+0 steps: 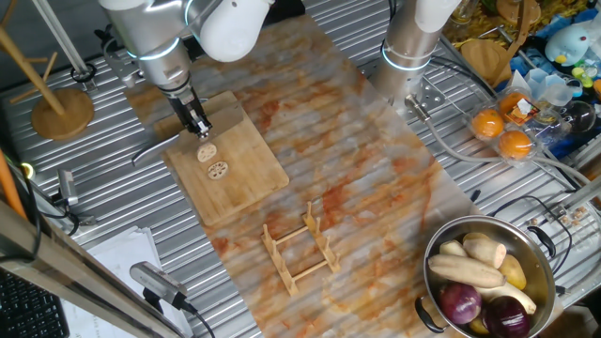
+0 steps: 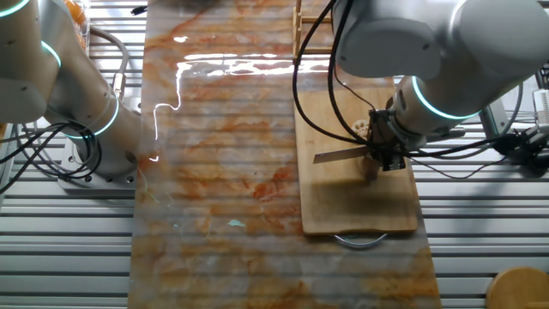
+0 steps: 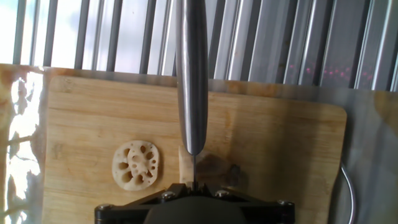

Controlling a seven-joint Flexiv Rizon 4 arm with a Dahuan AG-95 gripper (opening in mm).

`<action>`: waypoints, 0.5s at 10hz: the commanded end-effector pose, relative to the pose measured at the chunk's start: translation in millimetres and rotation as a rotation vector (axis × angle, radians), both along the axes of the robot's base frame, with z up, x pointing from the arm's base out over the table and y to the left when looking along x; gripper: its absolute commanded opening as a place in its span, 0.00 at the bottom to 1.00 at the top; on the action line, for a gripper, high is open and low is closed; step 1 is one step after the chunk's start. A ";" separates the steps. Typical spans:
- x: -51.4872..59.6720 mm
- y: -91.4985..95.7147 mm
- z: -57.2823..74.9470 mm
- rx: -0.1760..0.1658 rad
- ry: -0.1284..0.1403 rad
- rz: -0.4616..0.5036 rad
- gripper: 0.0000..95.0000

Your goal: Slice the lotus root

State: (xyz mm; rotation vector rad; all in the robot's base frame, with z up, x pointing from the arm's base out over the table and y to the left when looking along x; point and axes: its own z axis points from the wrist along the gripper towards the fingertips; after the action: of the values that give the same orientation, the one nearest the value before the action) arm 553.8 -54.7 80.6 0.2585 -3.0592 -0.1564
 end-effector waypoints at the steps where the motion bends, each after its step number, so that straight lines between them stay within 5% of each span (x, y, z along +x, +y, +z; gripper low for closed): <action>1: 0.5 0.2 -2.9 0.013 -0.003 -0.006 0.00; 5: 2.8 -2.5 -14.1 0.029 0.015 -0.002 0.00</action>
State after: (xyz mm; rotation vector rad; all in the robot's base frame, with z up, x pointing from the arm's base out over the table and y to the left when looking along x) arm 557.7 -57.7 80.5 0.2559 -3.0510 -0.1939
